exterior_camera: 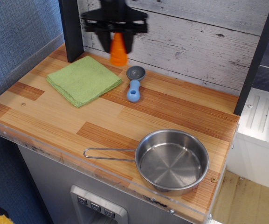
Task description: Take the carrot from the green cloth and place it on the right top of the table.
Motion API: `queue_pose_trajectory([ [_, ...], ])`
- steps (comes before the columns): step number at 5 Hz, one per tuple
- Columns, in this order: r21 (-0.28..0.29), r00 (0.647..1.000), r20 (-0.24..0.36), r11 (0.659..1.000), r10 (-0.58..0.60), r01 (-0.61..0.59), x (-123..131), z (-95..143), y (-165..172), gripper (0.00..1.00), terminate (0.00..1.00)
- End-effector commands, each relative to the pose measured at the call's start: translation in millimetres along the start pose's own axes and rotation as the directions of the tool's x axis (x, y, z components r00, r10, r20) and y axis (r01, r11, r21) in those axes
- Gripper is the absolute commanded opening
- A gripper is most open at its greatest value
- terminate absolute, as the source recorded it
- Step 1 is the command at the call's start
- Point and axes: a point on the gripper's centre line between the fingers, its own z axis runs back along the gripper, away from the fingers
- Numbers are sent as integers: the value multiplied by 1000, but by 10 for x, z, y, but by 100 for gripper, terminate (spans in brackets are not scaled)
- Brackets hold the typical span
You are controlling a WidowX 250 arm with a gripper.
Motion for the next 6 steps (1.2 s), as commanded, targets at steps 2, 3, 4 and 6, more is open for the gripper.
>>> queue_pose_trajectory([
  [2,-85,982,49,979,-182,186,-69,95,-1015,0,0],
  [3,-85,975,27,972,-218,220,-148,-40,-1183,0,0],
  [4,-90,970,-5,966,-242,241,-237,-197,-1294,0,0],
  [6,-134,963,-44,957,-267,259,-380,-473,-1474,0,0],
])
